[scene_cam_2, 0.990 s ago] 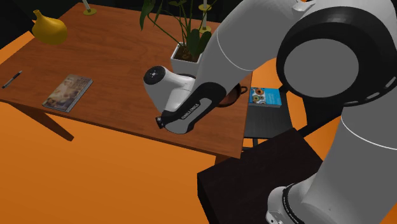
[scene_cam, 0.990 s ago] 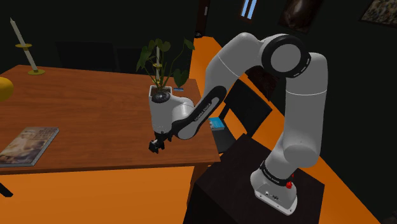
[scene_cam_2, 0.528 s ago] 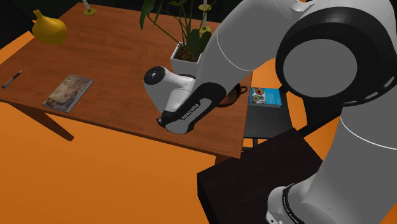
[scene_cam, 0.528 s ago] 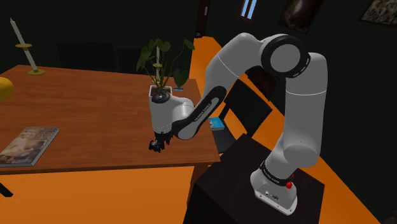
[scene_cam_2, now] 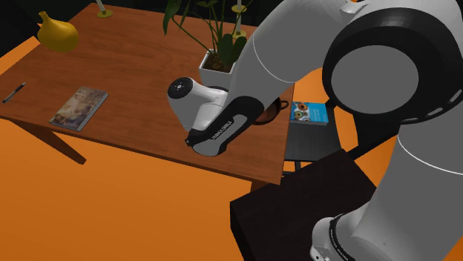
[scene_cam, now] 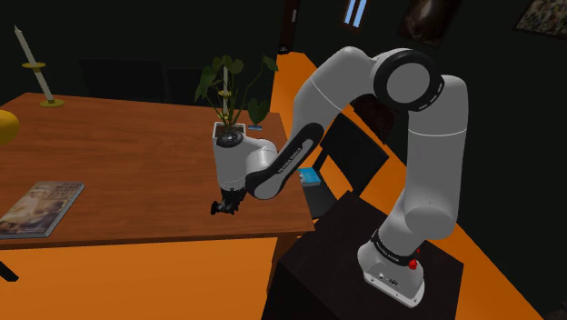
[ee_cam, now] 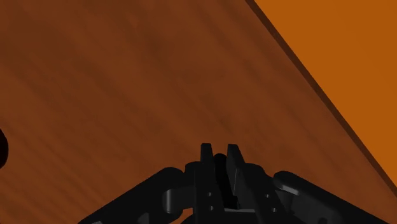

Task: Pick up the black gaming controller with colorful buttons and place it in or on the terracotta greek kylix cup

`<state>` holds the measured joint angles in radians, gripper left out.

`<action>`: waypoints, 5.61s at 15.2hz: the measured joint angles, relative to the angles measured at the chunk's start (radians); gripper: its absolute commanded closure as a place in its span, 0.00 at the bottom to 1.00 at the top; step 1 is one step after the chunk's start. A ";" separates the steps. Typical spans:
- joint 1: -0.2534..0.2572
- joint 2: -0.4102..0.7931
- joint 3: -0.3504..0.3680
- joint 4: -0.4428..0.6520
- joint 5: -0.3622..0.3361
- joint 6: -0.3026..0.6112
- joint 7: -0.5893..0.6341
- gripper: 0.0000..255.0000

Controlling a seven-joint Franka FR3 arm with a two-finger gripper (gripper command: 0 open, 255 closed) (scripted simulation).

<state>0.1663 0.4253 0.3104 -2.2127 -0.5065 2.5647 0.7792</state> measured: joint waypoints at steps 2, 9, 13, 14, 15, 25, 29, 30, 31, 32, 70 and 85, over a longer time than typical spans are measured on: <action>-0.003 -0.005 0.003 -0.001 0.005 -0.003 -0.004 1.00; -0.058 -0.026 0.054 0.037 0.110 -0.025 -0.077 0.00; -0.129 -0.028 0.108 0.099 0.236 -0.049 -0.166 0.00; -0.130 -0.020 0.107 0.102 0.237 -0.043 -0.166 0.00; -0.129 -0.008 0.104 0.107 0.234 -0.036 -0.165 0.00; -0.107 0.055 0.076 0.117 0.197 0.014 -0.140 0.00; -0.107 0.054 0.076 0.118 0.197 0.015 -0.139 1.00; -0.107 0.054 0.075 0.118 0.197 0.015 -0.139 1.00; -0.107 0.054 0.075 0.119 0.197 0.015 -0.139 1.00; -0.107 0.054 0.075 0.119 0.197 0.015 -0.139 1.00; -0.374 0.249 0.310 0.210 0.159 -0.001 -1.092 0.00; -0.381 0.236 0.319 0.205 0.166 -0.009 -1.095 1.00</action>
<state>-0.2147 0.6614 0.6295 -2.0075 -0.3402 2.5552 -0.3154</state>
